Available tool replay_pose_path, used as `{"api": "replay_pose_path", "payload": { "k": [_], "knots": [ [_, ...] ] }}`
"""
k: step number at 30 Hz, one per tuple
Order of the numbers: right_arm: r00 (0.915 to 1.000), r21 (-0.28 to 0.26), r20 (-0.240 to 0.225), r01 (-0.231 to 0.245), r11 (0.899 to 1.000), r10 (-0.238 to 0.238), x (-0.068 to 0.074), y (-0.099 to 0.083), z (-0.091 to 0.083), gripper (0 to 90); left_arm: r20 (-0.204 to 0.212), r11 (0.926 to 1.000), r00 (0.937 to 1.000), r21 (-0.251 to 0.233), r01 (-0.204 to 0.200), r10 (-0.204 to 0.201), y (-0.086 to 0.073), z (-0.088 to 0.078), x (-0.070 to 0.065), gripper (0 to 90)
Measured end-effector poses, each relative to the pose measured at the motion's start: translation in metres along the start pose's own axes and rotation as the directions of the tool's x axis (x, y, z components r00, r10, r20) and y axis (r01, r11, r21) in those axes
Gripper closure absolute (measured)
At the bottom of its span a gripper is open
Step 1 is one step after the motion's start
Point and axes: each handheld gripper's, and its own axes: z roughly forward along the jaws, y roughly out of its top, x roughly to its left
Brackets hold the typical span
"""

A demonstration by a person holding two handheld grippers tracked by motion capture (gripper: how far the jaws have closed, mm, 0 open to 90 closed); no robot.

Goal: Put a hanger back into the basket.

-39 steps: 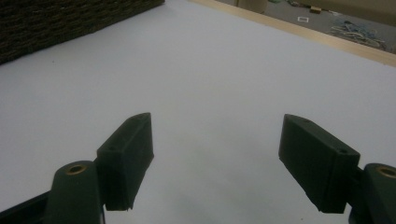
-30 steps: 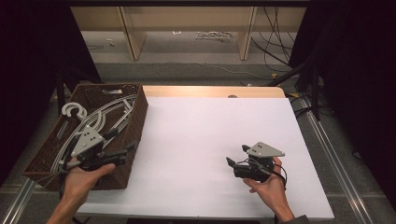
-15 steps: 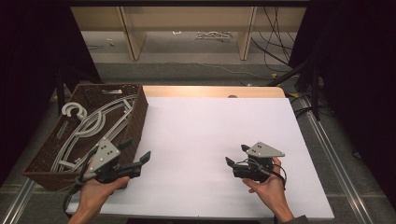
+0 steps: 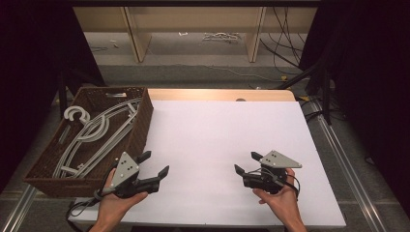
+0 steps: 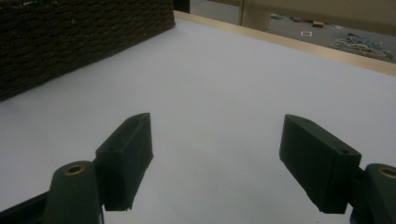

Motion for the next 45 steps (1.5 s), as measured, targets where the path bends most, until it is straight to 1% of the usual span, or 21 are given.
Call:
{"api": "replay_pose_path", "payload": {
  "k": [2, 5, 7, 9, 12, 14, 16, 17, 19, 20, 22, 24, 26, 29, 33, 38, 40, 41, 42, 43, 45],
  "knots": [
    [1.0000, -0.003, 0.001, -0.003, 1.000, 0.003, 0.001, 0.000, -0.001, 24.1, 0.001, 1.0000, 1.0000, 0.000, -0.002, 0.002, -0.002, 0.001, -0.002, 24.1],
    [1.0000, -0.019, -0.005, -0.004, 1.000, 0.004, 0.003, -0.001, -0.001, 21.5, 0.018, 1.0000, 0.9998, 0.004, -0.004, 0.004, -0.005, 0.005, -0.005, 22.1],
    [0.9999, -0.007, -0.015, -0.007, 1.000, 0.007, 0.005, -0.002, -0.002, 20.1, 0.026, 0.9999, 0.9996, 0.008, -0.009, 0.008, -0.007, 0.007, -0.007, 21.3],
    [0.9999, -0.018, -0.010, -0.006, 1.000, 0.006, 0.006, -0.003, -0.002, 18.1, 0.035, 0.9996, 0.9992, 0.019, -0.023, 0.022, -0.010, 0.010, -0.008, 20.7],
    [1.0000, -0.009, 0.002, -0.003, 1.000, 0.003, 0.010, -0.003, -0.004, 17.5, 0.047, 0.9998, 0.9988, 0.015, -0.016, 0.015, -0.013, 0.011, -0.009, 20.4],
    [0.9999, -0.024, -0.012, 0.001, 1.000, -0.001, 0.012, -0.004, -0.003, 17.4, 0.048, 0.9999, 0.9988, 0.010, -0.004, 0.003, -0.015, 0.010, -0.008, 20.3],
    [0.9999, -0.018, -0.013, 0.005, 1.000, -0.005, 0.015, -0.004, -0.005, 17.4, 0.056, 1.0000, 0.9984, 0.000, 0.010, -0.010, -0.017, 0.010, -0.007, 20.2],
    [0.9998, -0.012, -0.016, 0.010, 1.000, -0.010, 0.017, -0.004, -0.005, 17.4, 0.050, 0.9997, 0.9984, -0.006, 0.025, -0.025, -0.017, 0.009, -0.006, 20.2],
    [0.9997, -0.021, -0.025, 0.009, 1.000, -0.009, 0.020, -0.007, -0.006, 17.4, 0.039, 0.9997, 0.9990, -0.007, 0.022, -0.022, -0.017, 0.008, -0.005, 20.2],
    [0.9995, -0.005, -0.028, 0.013, 1.000, -0.013, 0.021, -0.007, -0.008, 17.4, 0.040, 0.9999, 0.9991, -0.008, 0.013, -0.012, -0.017, 0.008, -0.004, 20.2],
    [0.9995, -0.002, -0.031, 0.011, 1.000, -0.011, 0.022, -0.010, -0.011, 17.4, 0.040, 0.9998, 0.9990, -0.006, 0.020, -0.020, -0.018, 0.008, -0.006, 20.1],
    [0.9995, -0.017, -0.031, 0.008, 1.000, -0.009, 0.023, -0.012, -0.012, 17.4, 0.048, 0.9998, 0.9987, -0.009, 0.017, -0.016, -0.018, 0.008, -0.007, 20.1],
    [0.9995, -0.007, -0.030, 0.006, 1.000, -0.007, 0.023, -0.013, -0.016, 17.4, 0.057, 0.9999, 0.9983, -0.006, 0.011, -0.011, -0.019, 0.008, -0.008, 20.1],
    [0.9996, -0.007, -0.030, 0.004, 1.000, -0.004, 0.023, -0.014, -0.018, 17.4, 0.060, 0.9998, 0.9980, 0.001, 0.022, -0.022, -0.019, 0.007, -0.010, 20.2],
    [0.9995, -0.007, -0.030, 0.008, 1.000, -0.008, 0.023, -0.015, -0.016, 17.4, 0.055, 1.0000, 0.9984, -0.007, 0.006, -0.005, -0.019, 0.007, -0.007, 20.1],
    [0.9995, -0.004, -0.029, 0.012, 1.000, -0.012, 0.023, -0.015, -0.016, 17.4, 0.061, 0.9998, 0.9980, 0.002, 0.019, -0.019, -0.019, 0.007, -0.010, 19.7],
    [0.9995, -0.005, -0.030, 0.009, 1.000, -0.009, 0.023, -0.014, -0.016, 17.4, 0.068, 0.9999, 0.9976, -0.003, 0.011, -0.011, -0.020, 0.008, -0.008, 19.7],
    [0.9995, -0.006, -0.031, 0.006, 1.000, -0.006, 0.024, -0.014, -0.016, 17.4, 0.057, 1.0000, 0.9983, 0.004, 0.009, -0.009, -0.019, 0.007, -0.008, 19.7],
    [0.9994, -0.004, -0.032, 0.009, 1.000, -0.009, 0.024, -0.014, -0.016, 17.4, 0.061, 1.0000, 0.9982, -0.001, 0.004, -0.004, -0.019, 0.007, -0.008, 19.7],
    [0.9993, 0.000, -0.035, 0.012, 1.000, -0.012, 0.024, -0.014, -0.016, 17.5, 0.060, 0.9999, 0.9981, -0.002, 0.013, -0.013, -0.019, 0.007, -0.008, 19.7],
    [0.9994, -0.001, -0.033, 0.011, 1.000, -0.011, 0.024, -0.014, -0.015, 17.5, 0.067, 0.9999, 0.9977, -0.001, 0.011, -0.010, -0.020, 0.008, -0.008, 19.7]
  ]
}}
